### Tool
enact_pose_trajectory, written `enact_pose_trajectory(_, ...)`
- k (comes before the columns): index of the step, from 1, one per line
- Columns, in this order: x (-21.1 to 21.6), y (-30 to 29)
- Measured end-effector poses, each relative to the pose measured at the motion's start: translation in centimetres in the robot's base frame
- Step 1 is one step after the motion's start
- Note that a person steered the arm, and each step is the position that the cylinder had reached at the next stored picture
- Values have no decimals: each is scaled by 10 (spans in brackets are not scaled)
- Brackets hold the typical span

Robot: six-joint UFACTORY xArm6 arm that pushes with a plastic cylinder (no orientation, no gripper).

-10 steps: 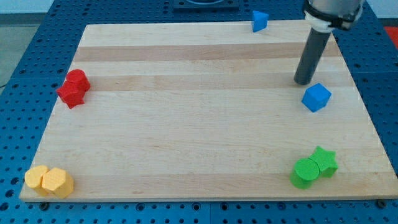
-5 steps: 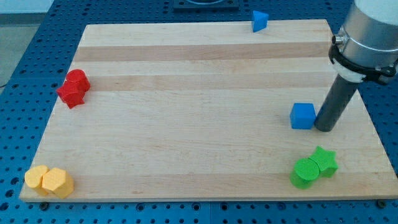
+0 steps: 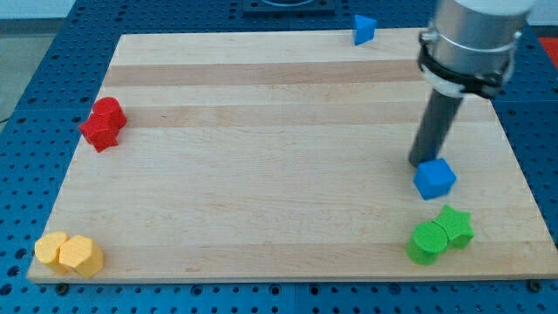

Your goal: Push blue cube closer to green star

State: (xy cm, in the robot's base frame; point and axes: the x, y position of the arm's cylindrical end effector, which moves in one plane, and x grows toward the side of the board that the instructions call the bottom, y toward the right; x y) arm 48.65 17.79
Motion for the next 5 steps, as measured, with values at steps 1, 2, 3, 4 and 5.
enact_pose_trajectory(1, 10, 3)
enact_pose_trajectory(2, -15, 3)
enact_pose_trajectory(3, -28, 1)
enact_pose_trajectory(4, 2, 1)
enact_pose_trajectory(5, 30, 1)
